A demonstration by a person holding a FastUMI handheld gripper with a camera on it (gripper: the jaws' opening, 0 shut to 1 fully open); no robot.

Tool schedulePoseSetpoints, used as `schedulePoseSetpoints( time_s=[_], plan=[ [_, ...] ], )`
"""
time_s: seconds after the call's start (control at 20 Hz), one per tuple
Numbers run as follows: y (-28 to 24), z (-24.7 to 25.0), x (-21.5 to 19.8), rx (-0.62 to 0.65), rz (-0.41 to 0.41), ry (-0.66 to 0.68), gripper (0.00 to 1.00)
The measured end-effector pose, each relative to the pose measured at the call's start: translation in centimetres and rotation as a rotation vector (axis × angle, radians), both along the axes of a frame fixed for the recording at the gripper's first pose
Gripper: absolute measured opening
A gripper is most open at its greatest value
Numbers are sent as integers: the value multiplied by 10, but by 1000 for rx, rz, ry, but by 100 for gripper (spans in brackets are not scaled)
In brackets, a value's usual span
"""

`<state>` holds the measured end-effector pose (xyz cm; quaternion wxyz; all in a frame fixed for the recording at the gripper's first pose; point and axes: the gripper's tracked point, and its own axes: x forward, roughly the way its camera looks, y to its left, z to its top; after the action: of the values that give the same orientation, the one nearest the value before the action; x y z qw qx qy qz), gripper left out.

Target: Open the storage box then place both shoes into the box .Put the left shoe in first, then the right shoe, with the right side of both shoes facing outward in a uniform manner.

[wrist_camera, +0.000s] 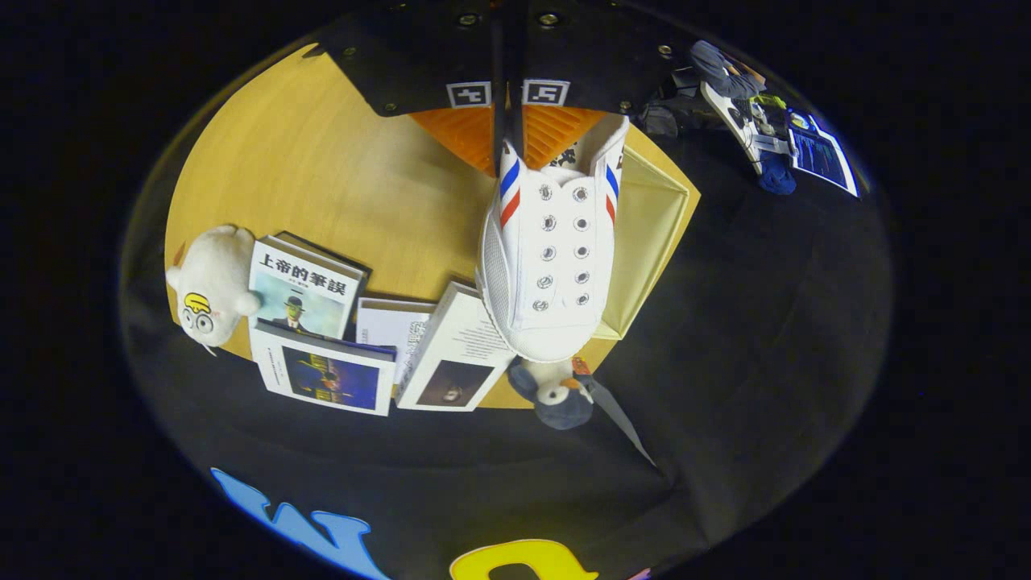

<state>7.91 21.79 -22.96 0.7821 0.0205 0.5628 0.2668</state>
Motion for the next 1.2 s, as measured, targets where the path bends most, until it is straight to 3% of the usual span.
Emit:
schedulePoseSetpoints(
  time_s=[0.25,0.75,0.8,1.0,1.2],
  plan=[
    [50,-9,13,-26,77,0,0],
    [97,-29,19,-42,122,17,0],
    [105,-37,15,0,130,25,8],
    [92,-17,39,1,102,-101,99],
    [65,15,44,22,53,-166,98]
  ],
)
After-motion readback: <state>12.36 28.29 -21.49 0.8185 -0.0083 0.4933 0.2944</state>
